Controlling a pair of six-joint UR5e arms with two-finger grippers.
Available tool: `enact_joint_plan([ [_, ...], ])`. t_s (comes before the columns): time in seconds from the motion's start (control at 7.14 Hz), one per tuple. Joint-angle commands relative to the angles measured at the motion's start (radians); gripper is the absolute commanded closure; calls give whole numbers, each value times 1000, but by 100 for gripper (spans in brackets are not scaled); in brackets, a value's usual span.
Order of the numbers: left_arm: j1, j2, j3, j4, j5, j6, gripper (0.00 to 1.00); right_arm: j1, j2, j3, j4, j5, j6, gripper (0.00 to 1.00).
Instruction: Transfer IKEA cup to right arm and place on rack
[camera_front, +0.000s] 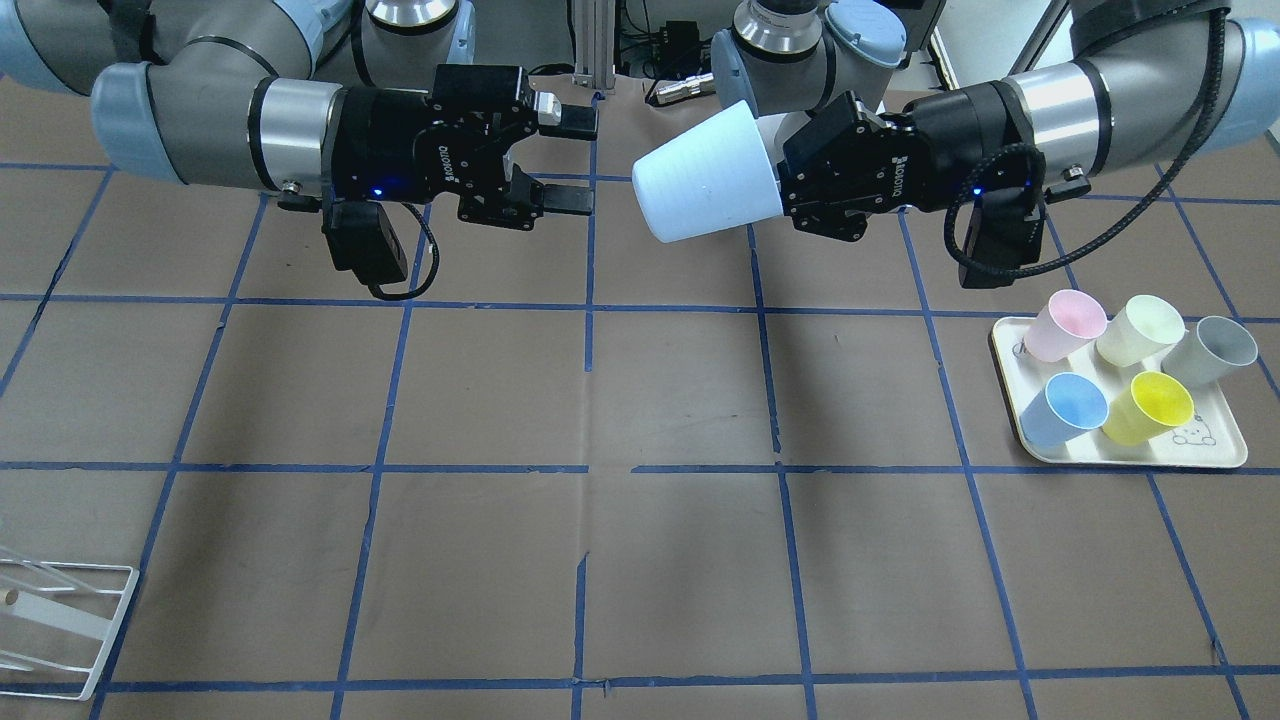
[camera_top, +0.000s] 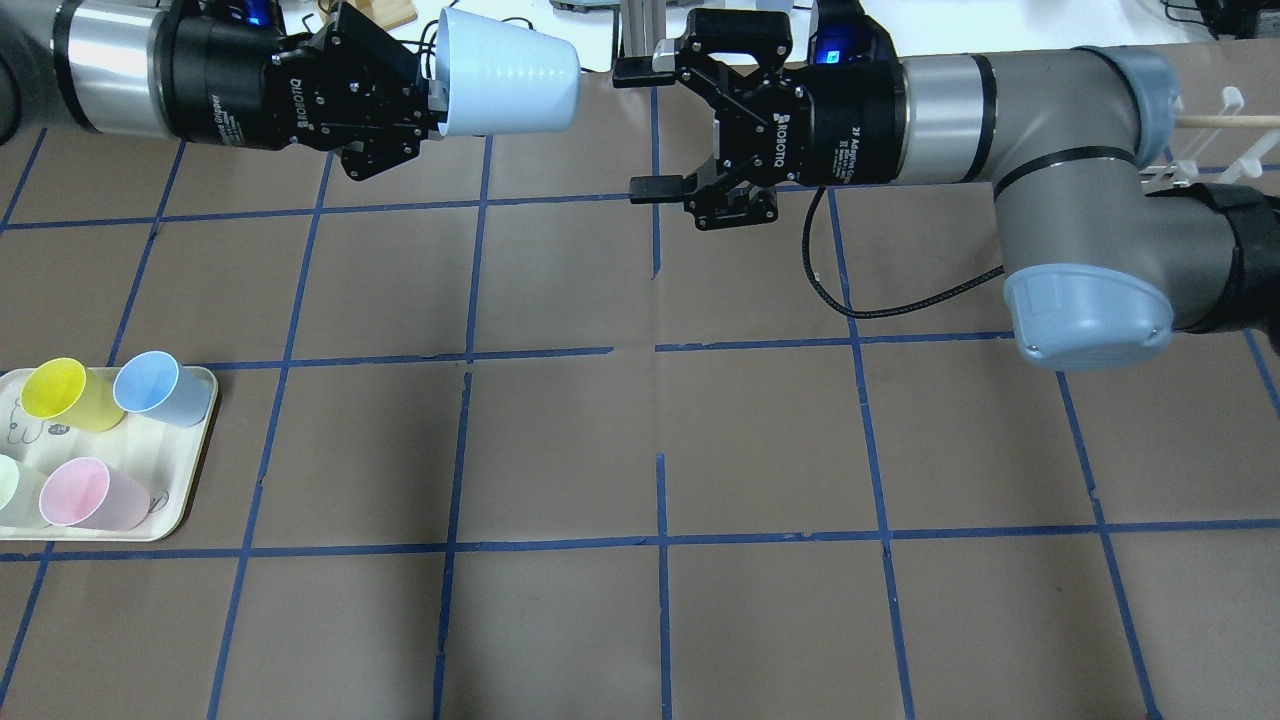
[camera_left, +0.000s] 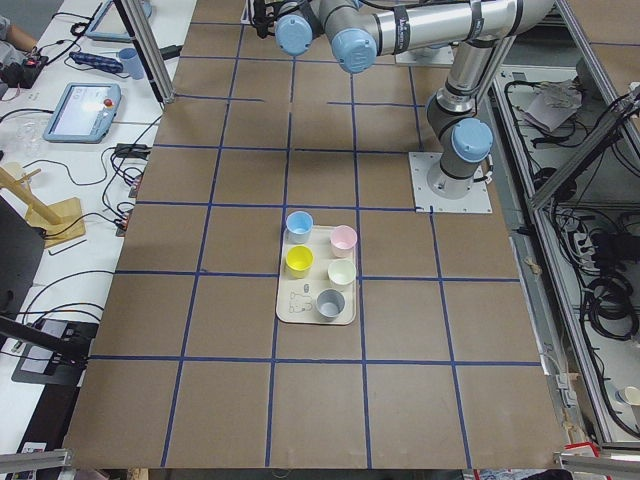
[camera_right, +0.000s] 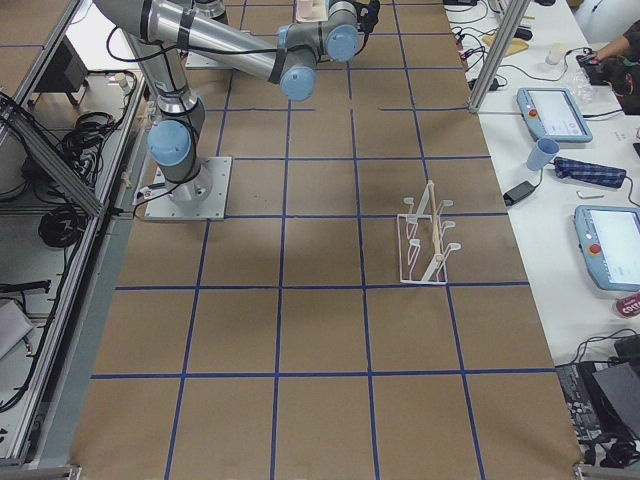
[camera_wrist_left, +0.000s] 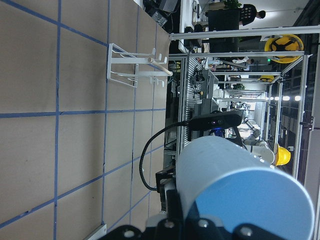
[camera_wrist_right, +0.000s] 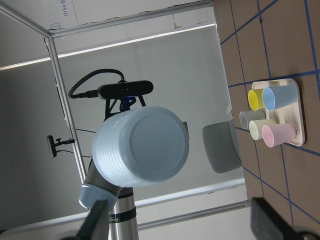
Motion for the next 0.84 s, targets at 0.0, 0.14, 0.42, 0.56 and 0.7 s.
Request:
enact_joint_plan([
  [0.0, -42, 6, -24, -2, -52, 0, 100, -2, 5, -3, -3, 4, 77, 0],
  [0.14, -64, 2, -28, 0, -56, 0, 100, -1, 13, -3, -5, 5, 85, 0],
  [0.42, -91, -6, -34, 1, -62, 0, 100, -4, 30, -4, -5, 91, 155, 0],
  [0.56, -98, -8, -38, 1, -62, -1, 100, -4, 28, -4, -5, 94, 170, 0],
  [0.7, -98, -5, -41, 1, -62, -9, 100, -5, 33, -4, -5, 96, 171, 0],
])
